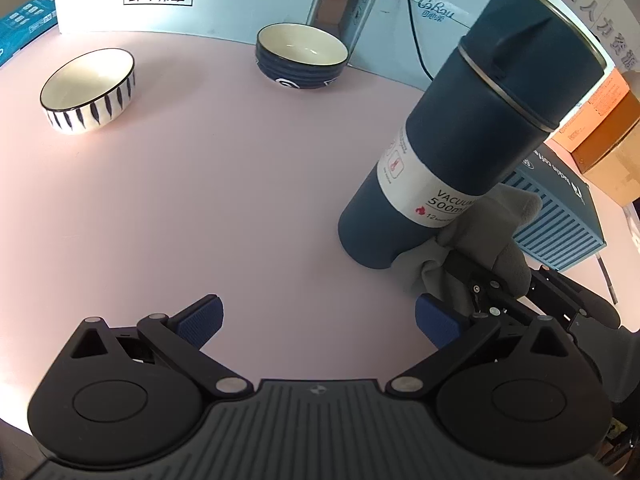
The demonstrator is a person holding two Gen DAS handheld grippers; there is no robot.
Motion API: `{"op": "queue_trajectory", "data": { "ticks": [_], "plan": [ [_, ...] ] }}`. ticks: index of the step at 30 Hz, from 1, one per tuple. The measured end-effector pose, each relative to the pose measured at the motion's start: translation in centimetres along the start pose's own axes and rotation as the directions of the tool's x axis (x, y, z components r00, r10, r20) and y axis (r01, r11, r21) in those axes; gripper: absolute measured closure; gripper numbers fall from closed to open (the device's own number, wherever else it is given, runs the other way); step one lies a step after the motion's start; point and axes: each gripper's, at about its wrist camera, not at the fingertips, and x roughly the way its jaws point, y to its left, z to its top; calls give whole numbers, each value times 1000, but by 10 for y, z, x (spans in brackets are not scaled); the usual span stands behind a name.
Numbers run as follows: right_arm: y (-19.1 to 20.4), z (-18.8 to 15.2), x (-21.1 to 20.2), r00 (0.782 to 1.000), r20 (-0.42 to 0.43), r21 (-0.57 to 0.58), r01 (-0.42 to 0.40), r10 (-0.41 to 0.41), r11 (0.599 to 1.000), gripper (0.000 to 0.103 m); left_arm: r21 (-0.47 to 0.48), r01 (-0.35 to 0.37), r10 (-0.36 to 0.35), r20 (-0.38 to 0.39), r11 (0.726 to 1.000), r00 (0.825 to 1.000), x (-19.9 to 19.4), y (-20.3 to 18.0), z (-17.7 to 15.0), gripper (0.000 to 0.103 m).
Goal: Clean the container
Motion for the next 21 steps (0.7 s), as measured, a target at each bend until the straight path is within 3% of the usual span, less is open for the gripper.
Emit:
{"op": "queue_trajectory", "data": {
  "ticks": [5, 8, 12, 17, 21],
  "plan": [
    [0, 1, -1, 1000, 11, 10, -5, 5, 1000, 81, 51, -16, 16, 13, 999, 1000, 5, -9, 3, 0],
    [-2, 0, -2, 1000, 18, 16, -7, 6, 1000, 81, 83, -13, 6, 86, 996, 996, -4, -12, 6, 0],
    [-4, -1, -3, 1000, 26, 23, -12, 11, 1000, 81, 164, -4, -30, 201, 986, 979, -18, -18, 11, 0],
    [-5, -1, -4, 999, 35, 33, -18, 17, 999, 81, 275, -18, -41, 208, 961, 977, -15, -30, 18, 0],
    [-4, -1, -3, 999, 38, 43, -15, 14, 999, 81, 308, 11, -76, 200, 951, 977, -14, -34, 22, 0]
  ]
}}
